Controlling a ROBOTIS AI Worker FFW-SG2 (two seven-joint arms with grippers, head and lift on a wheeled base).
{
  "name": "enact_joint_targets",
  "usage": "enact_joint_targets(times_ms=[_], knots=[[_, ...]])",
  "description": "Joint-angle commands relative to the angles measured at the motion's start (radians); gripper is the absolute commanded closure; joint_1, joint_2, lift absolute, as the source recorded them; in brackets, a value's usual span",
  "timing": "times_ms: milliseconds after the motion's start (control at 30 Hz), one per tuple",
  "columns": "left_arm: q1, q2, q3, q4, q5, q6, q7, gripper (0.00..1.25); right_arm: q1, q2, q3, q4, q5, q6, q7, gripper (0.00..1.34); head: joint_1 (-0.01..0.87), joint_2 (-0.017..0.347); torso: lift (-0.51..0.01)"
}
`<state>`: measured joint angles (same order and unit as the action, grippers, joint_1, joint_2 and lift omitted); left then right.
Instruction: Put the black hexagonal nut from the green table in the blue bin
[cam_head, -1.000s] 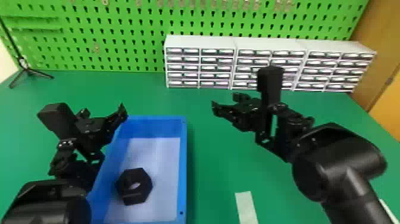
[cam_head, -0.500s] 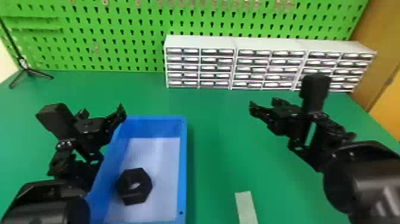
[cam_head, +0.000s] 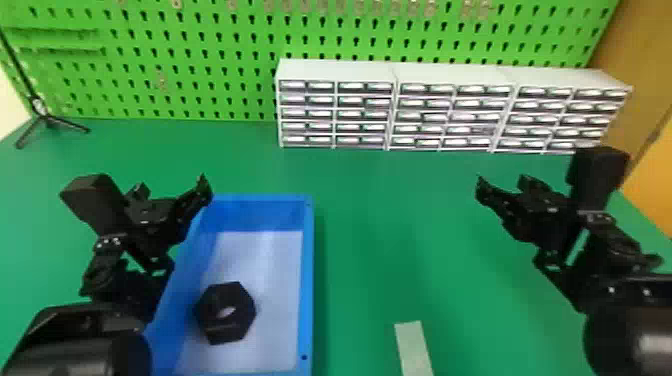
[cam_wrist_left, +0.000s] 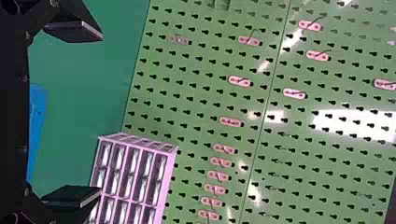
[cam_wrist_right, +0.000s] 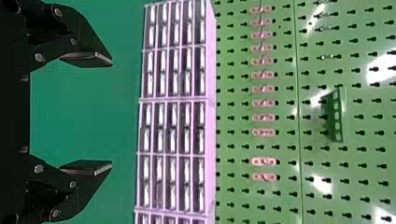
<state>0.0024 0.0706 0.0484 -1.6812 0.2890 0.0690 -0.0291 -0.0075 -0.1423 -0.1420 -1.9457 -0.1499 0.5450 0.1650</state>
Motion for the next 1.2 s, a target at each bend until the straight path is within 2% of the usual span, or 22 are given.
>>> enact_joint_targets(times_ms=[0,133,267,533,667,900,1167], knots=[[0.002,0.000,0.002,0.000,0.004,0.000,0.000,0.13,0.023,0.016,-0.033,0.014,0.010,-0.036,0.001,0.48,0.692,0.008,-0.097],[0.001,0.000,0.007,-0.002,0.004,-0.003,0.000,0.12,0.038,0.052,-0.082,0.051,-0.046,-0.080,0.001,0.47,0.692,0.008,-0.097],[0.002,0.000,0.008,-0.002,0.007,-0.003,0.000,0.12,0.052,0.069,-0.120,0.085,-0.092,-0.125,0.001,0.47,0.692,0.008,-0.097],[0.004,0.000,0.013,-0.002,0.010,-0.005,0.000,0.12,0.069,0.024,-0.128,0.113,-0.135,-0.142,0.001,0.47,0.692,0.008,-0.097],[0.007,0.000,0.013,-0.002,0.012,-0.003,0.000,0.12,0.069,0.026,-0.136,0.119,-0.137,-0.142,0.001,0.47,0.692,0.008,-0.097],[0.010,0.000,0.021,-0.003,0.012,-0.005,0.000,0.12,0.072,0.044,-0.148,0.123,-0.134,-0.142,0.002,0.47,0.692,0.008,-0.097],[0.010,0.000,0.021,-0.003,0.016,-0.003,0.000,0.12,0.055,0.004,-0.120,0.134,-0.149,-0.142,0.002,0.47,0.692,0.008,-0.097]])
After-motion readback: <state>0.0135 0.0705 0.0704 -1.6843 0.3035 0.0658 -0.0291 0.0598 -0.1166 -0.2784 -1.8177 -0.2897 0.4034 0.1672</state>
